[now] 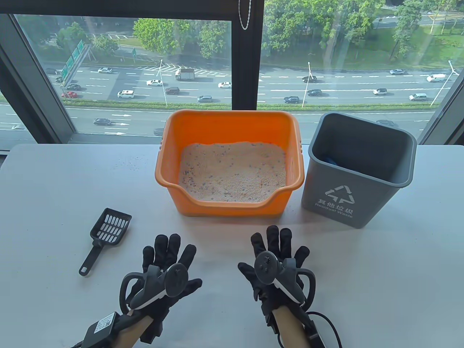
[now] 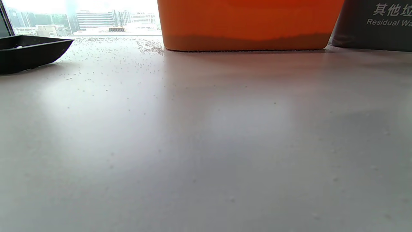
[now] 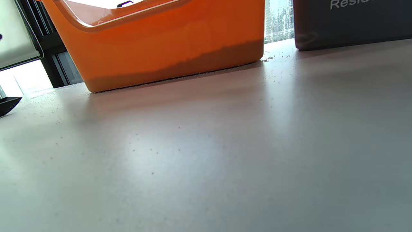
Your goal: Scoop cat litter
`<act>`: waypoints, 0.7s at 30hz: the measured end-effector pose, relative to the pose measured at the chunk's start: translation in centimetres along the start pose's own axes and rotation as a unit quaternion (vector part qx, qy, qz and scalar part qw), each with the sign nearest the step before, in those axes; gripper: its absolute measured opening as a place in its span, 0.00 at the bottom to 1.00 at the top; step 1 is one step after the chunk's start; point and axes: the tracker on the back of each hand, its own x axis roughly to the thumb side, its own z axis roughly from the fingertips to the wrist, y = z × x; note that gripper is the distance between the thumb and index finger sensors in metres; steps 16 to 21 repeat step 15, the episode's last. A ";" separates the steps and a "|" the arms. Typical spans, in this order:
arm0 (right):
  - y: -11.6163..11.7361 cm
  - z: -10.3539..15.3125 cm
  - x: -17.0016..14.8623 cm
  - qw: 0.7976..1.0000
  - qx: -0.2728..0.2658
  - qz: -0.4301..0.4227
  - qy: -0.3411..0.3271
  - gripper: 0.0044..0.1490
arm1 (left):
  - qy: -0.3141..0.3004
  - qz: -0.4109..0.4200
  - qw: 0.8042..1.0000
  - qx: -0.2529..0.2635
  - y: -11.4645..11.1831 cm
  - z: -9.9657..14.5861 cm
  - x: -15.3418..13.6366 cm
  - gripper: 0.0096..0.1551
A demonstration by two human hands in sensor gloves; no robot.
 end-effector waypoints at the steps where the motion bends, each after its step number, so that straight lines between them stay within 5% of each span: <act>1: 0.0 0.0 0.0 1.000 0.002 -0.002 0.000 0.52 | 0.000 0.000 1.000 0.000 0.0 0.0 0.0 0.52; 21: 0.1 0.1 -0.1 1.000 0.005 -0.007 -0.001 0.52 | 0.000 0.000 1.000 -0.002 0.1 0.1 0.0 0.52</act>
